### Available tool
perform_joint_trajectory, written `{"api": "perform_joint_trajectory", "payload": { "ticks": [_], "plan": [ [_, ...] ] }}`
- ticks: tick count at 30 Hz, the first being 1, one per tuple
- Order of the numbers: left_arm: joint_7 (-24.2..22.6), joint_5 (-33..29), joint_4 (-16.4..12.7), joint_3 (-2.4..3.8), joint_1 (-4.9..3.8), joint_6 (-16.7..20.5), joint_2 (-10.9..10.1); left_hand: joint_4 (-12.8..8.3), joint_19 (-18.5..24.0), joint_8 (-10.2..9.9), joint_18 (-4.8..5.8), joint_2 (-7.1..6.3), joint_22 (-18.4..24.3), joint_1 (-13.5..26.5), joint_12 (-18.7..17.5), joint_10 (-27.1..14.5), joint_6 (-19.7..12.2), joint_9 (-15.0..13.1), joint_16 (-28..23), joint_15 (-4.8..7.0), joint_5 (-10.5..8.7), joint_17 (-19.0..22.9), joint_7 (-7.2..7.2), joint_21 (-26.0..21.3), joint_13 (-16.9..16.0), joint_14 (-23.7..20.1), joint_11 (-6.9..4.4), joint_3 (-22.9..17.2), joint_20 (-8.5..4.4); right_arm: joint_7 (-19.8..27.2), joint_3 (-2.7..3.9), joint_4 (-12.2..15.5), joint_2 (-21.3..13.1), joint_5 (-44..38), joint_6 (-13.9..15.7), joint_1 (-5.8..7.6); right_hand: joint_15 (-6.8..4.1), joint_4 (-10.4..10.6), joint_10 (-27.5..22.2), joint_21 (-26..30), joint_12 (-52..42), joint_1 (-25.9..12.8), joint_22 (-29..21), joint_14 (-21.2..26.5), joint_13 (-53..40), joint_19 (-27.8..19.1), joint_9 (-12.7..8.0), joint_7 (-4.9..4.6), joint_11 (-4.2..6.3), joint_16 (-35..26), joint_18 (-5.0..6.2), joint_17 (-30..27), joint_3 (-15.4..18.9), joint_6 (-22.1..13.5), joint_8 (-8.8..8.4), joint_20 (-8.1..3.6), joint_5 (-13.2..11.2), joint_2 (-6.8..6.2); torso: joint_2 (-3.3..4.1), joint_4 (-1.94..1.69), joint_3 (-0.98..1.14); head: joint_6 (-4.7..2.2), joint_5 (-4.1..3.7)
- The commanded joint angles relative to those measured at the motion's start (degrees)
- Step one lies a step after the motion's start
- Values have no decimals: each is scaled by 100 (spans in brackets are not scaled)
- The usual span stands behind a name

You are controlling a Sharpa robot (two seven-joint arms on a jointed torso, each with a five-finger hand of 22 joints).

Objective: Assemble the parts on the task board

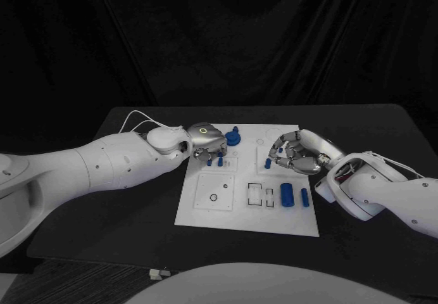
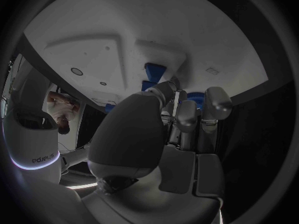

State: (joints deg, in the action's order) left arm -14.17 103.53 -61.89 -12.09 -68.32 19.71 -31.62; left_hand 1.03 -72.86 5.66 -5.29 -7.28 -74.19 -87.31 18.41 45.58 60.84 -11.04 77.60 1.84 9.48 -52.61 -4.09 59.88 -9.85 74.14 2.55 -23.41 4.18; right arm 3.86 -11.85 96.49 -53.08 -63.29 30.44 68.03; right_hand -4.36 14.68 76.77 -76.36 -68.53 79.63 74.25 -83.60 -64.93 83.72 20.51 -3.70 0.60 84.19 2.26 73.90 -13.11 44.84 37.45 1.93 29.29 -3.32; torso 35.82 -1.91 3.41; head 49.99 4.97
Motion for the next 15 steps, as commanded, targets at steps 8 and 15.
{"api": "perform_joint_trajectory", "payload": {
  "ticks": [8, 15],
  "plan": [
    [-56, 34, -2, -3, 25, 274, -62, 129, -196, 237, -54, 120, -805, 193, 57, 185, 363, -204, 59, 14, -83, -171, -29, 171, 96, 151, -40, 25, 13, -84, 4, 1, 4, -2, -23, -17, -4, -33, 41, -20, 26, 162, 1163, -414, 86, 58, -63, -18, 13, 6, 88, 360, 29, 9, -52, 0, 94, 6, -2, -3, 1, 1, 9],
    [-143, 33, -27, -2, 26, 706, -154, 201, -311, 223, -29, 115, -838, 277, 48, 337, 376, -235, 95, 42, -95, -271, 1, 299, 162, 261, -75, 36, 7, -91, 4, -19, 2, -1, -31, -18, -4, -33, 41, -20, 26, 162, 1163, -414, 86, 58, -63, -18, 13, 6, 88, 360, 29, 9, -52, 0, 94, 6, 1, -4, 0, 1, 11]
  ]
}}
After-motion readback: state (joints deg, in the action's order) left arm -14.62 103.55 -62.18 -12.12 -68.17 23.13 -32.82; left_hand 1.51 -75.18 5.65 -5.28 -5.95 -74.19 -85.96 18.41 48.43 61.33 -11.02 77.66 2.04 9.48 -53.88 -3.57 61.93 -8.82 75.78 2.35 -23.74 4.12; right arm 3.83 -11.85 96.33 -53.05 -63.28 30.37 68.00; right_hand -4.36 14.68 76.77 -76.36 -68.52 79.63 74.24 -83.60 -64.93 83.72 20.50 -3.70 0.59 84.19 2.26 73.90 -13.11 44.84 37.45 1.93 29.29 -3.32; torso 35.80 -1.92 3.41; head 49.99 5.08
